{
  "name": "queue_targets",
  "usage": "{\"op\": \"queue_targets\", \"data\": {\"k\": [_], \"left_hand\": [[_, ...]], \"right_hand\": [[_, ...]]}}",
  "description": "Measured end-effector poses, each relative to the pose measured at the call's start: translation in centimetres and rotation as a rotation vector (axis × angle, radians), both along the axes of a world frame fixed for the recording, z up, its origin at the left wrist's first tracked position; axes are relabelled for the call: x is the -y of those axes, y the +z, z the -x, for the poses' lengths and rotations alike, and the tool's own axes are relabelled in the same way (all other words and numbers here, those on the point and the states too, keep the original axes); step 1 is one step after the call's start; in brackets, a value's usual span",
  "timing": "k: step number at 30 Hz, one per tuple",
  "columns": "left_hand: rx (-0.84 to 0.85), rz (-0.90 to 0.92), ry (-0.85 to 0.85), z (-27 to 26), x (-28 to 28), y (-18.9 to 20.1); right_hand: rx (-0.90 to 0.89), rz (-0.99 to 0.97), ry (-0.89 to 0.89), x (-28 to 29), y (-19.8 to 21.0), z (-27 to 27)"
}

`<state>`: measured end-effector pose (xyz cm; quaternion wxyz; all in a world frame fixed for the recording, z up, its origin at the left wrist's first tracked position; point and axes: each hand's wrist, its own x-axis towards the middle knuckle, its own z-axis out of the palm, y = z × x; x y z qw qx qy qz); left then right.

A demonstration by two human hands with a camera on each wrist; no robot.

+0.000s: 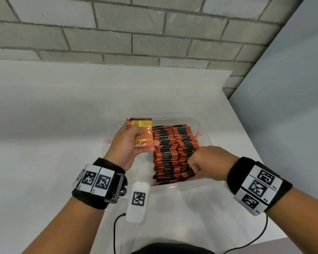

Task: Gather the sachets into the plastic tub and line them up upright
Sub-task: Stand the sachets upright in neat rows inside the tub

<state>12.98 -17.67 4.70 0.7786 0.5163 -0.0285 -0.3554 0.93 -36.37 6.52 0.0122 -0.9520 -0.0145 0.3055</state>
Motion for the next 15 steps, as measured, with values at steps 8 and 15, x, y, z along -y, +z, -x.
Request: {"op": "queue_targets", "data": {"k": [8,15], "left_hand": [[0.144,-0.030,-0.190,0.7,0.5,0.8],[0.250,-0.077,-0.193,2.2,2.1,2.5]], "right_hand": [[0.414,-0.492,-0.397,0.6,3.3,0.1],[0.822,-0.657,-0.423,-1.0,4.3,-1.4]]}}
